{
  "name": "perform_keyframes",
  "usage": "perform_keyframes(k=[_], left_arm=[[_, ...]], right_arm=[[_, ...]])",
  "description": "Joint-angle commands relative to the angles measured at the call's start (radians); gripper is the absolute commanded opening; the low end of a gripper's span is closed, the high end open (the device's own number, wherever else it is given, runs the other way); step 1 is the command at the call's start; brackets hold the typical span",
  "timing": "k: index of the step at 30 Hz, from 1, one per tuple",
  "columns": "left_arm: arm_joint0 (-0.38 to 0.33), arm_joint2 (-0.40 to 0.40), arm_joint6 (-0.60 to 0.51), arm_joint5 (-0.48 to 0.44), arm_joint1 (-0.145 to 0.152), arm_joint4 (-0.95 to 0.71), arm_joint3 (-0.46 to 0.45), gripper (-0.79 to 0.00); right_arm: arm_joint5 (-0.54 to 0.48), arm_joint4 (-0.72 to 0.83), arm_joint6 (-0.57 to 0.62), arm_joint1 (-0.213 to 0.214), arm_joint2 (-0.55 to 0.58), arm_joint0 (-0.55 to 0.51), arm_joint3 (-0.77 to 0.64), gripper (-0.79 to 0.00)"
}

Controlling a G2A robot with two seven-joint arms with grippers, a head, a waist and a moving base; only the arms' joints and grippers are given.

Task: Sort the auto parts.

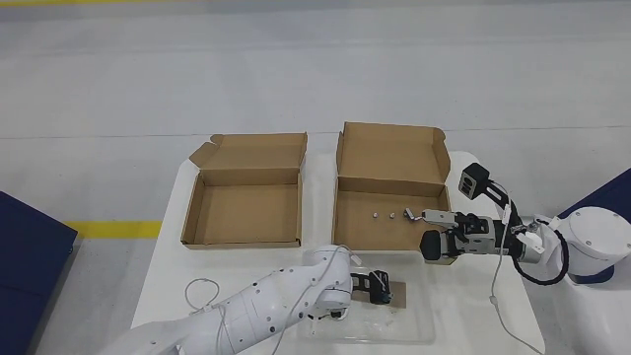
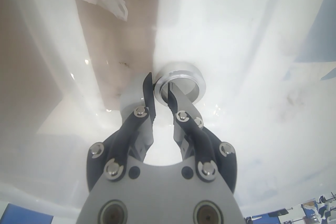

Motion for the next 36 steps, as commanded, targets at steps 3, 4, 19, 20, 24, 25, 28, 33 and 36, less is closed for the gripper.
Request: perform_keyframes(k=[3, 4, 19, 20, 24, 25, 28, 33, 36], left_arm=[[0.001, -0.001, 0.005, 0.006, -0.007, 0.004, 0.01, -0.785], [0.001, -0.001, 0.005, 0.009, -0.009, 0.006, 0.012, -0.785], [0.002, -0.09, -0.043, 0.016, 0.038, -0.015, -0.145, -0.785], [0.0, -0.094, -0.046, 0.019, 0.044, -0.011, -0.164, -0.785], [-0.001, -0.108, -0.031, 0.004, 0.061, -0.011, -0.224, -0.785], [-0.001, -0.108, -0.031, 0.004, 0.061, -0.011, -0.224, -0.785], [-0.001, -0.108, -0.031, 0.004, 0.061, -0.011, -0.224, -0.785], [0.008, -0.119, 0.006, 0.018, 0.063, -0.013, -0.218, -0.785], [0.031, -0.193, 0.118, 0.008, 0.086, -0.031, -0.208, -0.785]], right_arm=[[0.0, 0.0, 0.0, 0.0, 0.0, 0.0, 0.0, 0.0], [0.0, 0.0, 0.0, 0.0, 0.0, 0.0, 0.0, 0.0], [0.0, 0.0, 0.0, 0.0, 0.0, 0.0, 0.0, 0.0], [0.0, 0.0, 0.0, 0.0, 0.0, 0.0, 0.0, 0.0], [0.0, 0.0, 0.0, 0.0, 0.0, 0.0, 0.0, 0.0], [0.0, 0.0, 0.0, 0.0, 0.0, 0.0, 0.0, 0.0], [0.0, 0.0, 0.0, 0.0, 0.0, 0.0, 0.0, 0.0], [0.0, 0.0, 0.0, 0.0, 0.0, 0.0, 0.0, 0.0], [0.0, 0.0, 0.0, 0.0, 0.0, 0.0, 0.0, 0.0]])
